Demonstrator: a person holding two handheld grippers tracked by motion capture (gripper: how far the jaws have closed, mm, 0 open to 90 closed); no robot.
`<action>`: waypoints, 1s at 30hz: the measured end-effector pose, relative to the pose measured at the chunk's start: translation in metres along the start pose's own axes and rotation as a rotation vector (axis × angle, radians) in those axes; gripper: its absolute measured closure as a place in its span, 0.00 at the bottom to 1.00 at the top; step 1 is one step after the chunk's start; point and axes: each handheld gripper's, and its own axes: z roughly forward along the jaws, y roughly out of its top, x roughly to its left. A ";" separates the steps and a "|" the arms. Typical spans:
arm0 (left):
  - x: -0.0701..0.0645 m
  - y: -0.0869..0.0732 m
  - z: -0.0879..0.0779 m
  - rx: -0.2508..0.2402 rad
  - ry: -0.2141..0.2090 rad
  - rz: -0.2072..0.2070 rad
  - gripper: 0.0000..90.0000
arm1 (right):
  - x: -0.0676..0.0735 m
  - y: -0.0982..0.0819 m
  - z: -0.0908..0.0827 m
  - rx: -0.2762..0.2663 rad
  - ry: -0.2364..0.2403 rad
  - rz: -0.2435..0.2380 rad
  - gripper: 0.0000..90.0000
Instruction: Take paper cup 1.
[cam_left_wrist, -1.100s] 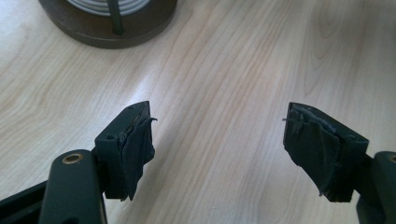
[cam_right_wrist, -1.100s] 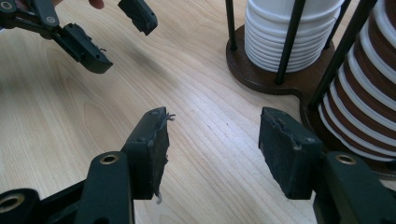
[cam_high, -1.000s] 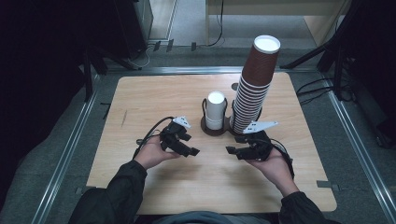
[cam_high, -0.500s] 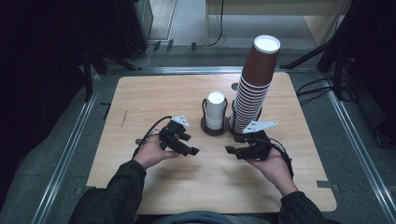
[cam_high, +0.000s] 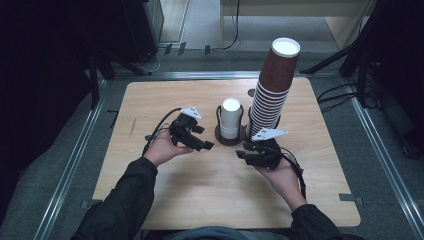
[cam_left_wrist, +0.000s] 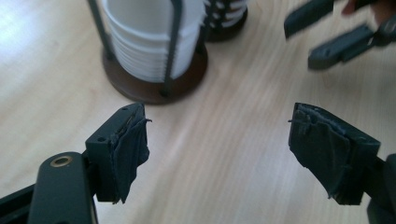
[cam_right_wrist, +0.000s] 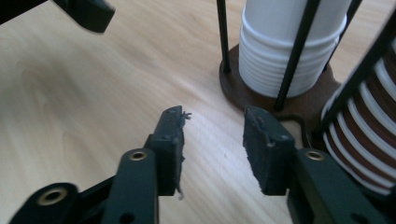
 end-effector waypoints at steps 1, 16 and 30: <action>0.003 0.003 -0.002 0.002 -0.002 0.007 0.20 | 0.002 0.001 0.003 -0.009 -0.010 -0.003 0.68; 0.023 0.061 -0.007 0.013 -0.001 0.088 0.19 | 0.004 0.003 0.038 -0.130 -0.142 0.070 0.94; 0.030 0.100 0.010 0.005 -0.007 0.129 0.19 | 0.011 0.004 0.069 -0.218 -0.285 0.183 1.00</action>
